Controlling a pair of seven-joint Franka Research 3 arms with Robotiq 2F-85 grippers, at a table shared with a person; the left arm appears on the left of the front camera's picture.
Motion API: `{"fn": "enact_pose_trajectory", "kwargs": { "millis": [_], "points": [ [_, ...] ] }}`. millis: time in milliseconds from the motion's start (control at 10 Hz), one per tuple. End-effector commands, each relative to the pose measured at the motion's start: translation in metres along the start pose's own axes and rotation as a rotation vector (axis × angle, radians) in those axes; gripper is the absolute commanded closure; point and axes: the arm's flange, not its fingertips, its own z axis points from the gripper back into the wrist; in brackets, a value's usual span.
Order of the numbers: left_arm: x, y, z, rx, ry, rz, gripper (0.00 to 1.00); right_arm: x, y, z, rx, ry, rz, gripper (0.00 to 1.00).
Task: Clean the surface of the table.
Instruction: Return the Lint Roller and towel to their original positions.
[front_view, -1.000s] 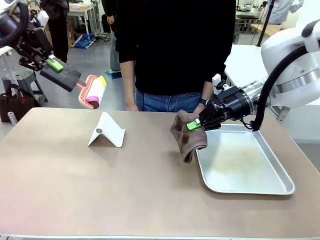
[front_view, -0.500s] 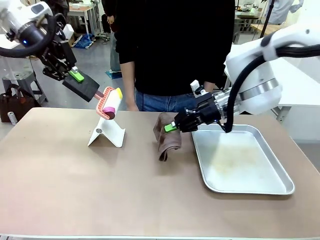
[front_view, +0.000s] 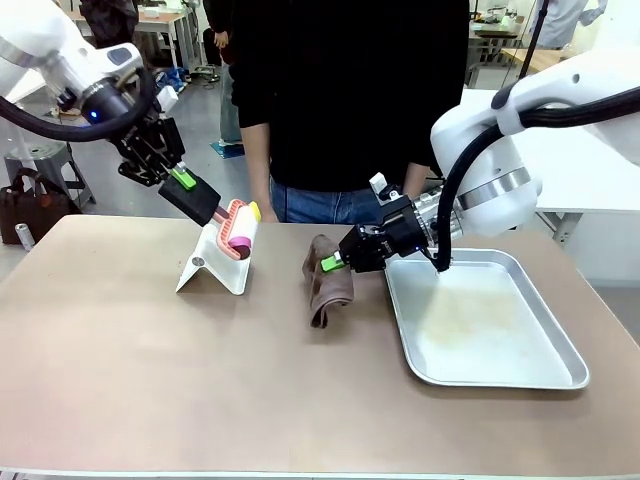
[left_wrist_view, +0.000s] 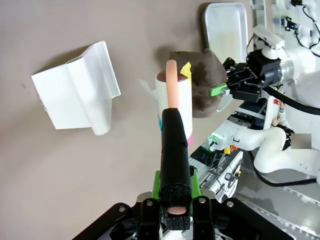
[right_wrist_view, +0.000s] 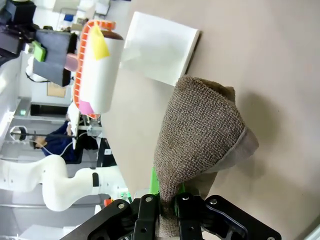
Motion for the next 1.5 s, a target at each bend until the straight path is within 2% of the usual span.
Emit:
{"fn": "enact_pose_trajectory", "kwargs": {
  "millis": [0, 300, 700, 1400],
  "points": [
    [0.011, -0.001, -0.007, 0.034, 0.027, 0.054, 0.77, 0.006, 0.001, -0.001, -0.002, -0.018, -0.03, 0.88],
    [0.025, 0.013, -0.02, 0.071, 0.013, 0.1, 0.77, 0.001, -0.005, -0.001, -0.056, -0.009, -0.082, 0.88],
    [0.033, 0.024, -0.03, 0.09, 0.023, 0.085, 0.77, 0.002, -0.009, 0.004, -0.155, 0.029, -0.154, 0.88],
    [0.04, 0.039, -0.044, 0.134, -0.016, 0.116, 0.77, -0.003, -0.013, 0.003, -0.159, 0.037, -0.144, 0.88]
  ]
}}
